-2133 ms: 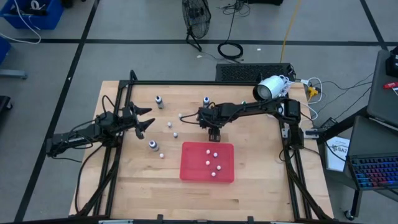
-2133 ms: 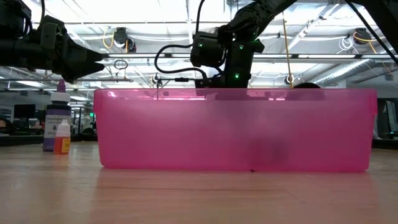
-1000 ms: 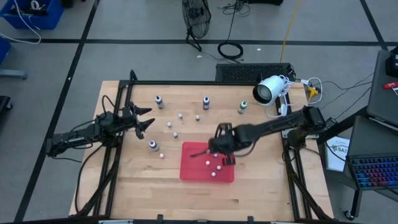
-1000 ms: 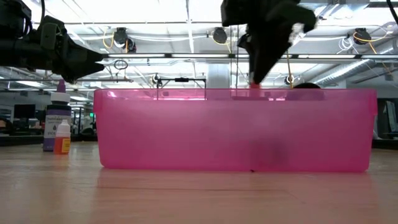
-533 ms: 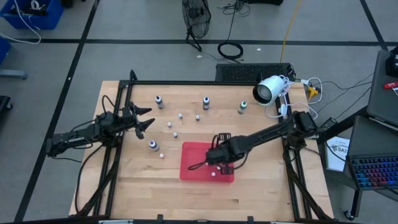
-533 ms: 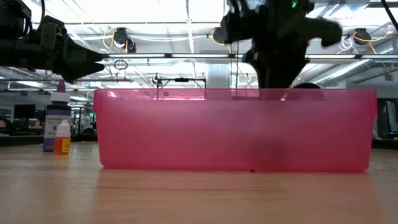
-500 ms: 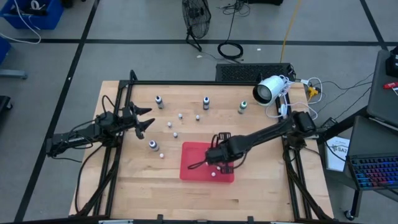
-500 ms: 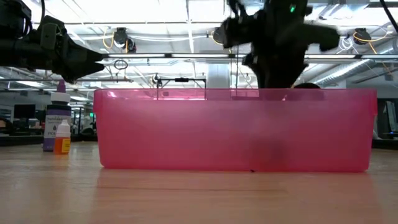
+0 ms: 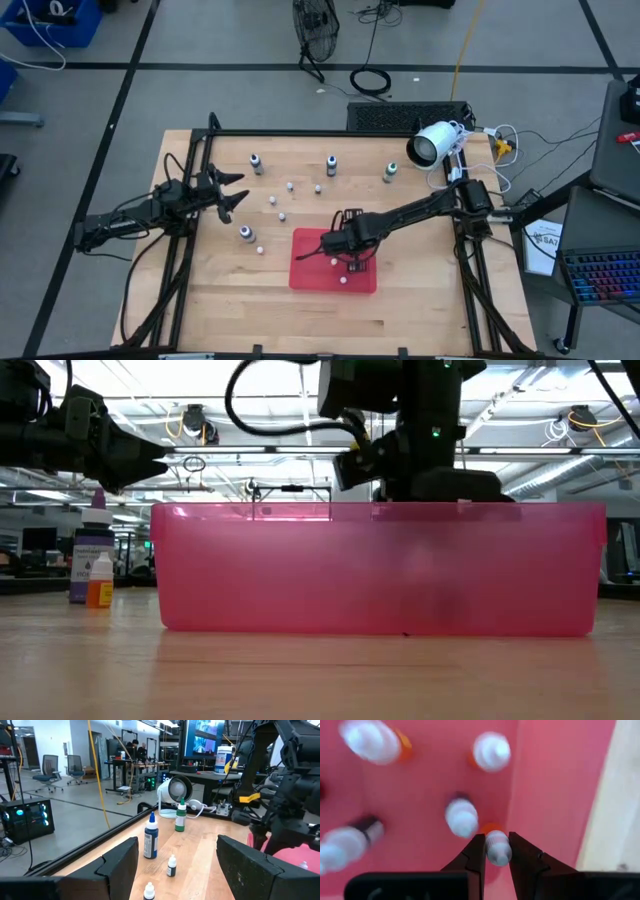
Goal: Pick & Place food coloring
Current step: Put the small orange food coloring bottle into the red bin, then put the large green food coloring bottle into the red bin
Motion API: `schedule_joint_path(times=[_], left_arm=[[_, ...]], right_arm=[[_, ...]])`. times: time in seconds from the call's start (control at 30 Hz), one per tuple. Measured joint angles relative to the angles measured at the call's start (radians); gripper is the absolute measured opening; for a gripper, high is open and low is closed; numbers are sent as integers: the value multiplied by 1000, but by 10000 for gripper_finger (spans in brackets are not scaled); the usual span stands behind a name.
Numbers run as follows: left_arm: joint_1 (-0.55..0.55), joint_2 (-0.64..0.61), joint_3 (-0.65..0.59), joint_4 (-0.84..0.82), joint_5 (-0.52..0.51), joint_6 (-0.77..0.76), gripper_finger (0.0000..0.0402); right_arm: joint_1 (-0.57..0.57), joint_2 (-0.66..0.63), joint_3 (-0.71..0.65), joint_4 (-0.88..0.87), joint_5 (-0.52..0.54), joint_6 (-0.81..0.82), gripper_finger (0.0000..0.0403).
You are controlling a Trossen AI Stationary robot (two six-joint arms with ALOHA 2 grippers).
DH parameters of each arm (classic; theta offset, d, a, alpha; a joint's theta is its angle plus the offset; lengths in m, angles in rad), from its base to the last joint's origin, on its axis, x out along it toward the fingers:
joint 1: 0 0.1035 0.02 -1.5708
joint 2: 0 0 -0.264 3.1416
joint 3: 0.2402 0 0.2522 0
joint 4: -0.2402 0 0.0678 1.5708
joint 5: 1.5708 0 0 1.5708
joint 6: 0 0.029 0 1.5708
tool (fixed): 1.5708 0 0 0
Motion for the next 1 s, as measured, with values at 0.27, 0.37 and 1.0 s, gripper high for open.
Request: schedule_joint_path(times=[0.27,0.37,1.0], left_arm=[[0,0,0,0,0,0,269],[0,0,0,0,0,0,269],[0,0,0,0,0,0,269]], right_arm=[[0,2,0,20,-73,-11,65],[0,2,0,20,-73,-11,95],[-46,-157,0,-170,69,44,109]])
